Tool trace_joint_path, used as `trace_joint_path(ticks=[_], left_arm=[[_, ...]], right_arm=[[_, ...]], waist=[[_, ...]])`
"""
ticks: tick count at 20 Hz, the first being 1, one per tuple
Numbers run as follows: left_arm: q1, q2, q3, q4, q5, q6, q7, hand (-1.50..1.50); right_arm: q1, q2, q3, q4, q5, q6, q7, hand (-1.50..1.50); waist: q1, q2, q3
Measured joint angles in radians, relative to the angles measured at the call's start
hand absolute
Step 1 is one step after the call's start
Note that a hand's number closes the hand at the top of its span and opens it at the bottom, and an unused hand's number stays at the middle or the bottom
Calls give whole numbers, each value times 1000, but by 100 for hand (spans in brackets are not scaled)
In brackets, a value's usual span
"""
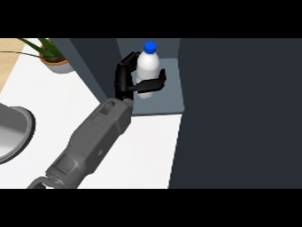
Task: Pick up the bottled water, place it into the cabinet and close the cabinet
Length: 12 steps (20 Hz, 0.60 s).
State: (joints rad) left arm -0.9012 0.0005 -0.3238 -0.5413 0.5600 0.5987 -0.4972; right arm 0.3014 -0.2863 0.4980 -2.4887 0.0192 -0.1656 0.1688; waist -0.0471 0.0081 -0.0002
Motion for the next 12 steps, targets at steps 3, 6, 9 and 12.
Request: trace_joint_path(ticks=[3, 6, 9, 12], left_arm=[[-26, 0, 2, 75, -1, 28, -36, 150], [-68, 0, 15, 145, 6, 51, -69, 150], [-98, 0, 23, 199, 13, 53, -94, 150], [-139, 1, 26, 266, -1, 61, -105, -150]], right_arm=[[18, -11, -26, 0, -6, 17, -19, -150], [9, -12, -42, 4, -18, 32, -23, -150], [14, -5, -40, 5, -20, 35, -29, -150], [13, -4, -44, 5, -23, 41, -29, -150]], waist=[[-4, 2, 0], [-12, 6, 0], [-13, 6, 0], [-17, 9, 0]])
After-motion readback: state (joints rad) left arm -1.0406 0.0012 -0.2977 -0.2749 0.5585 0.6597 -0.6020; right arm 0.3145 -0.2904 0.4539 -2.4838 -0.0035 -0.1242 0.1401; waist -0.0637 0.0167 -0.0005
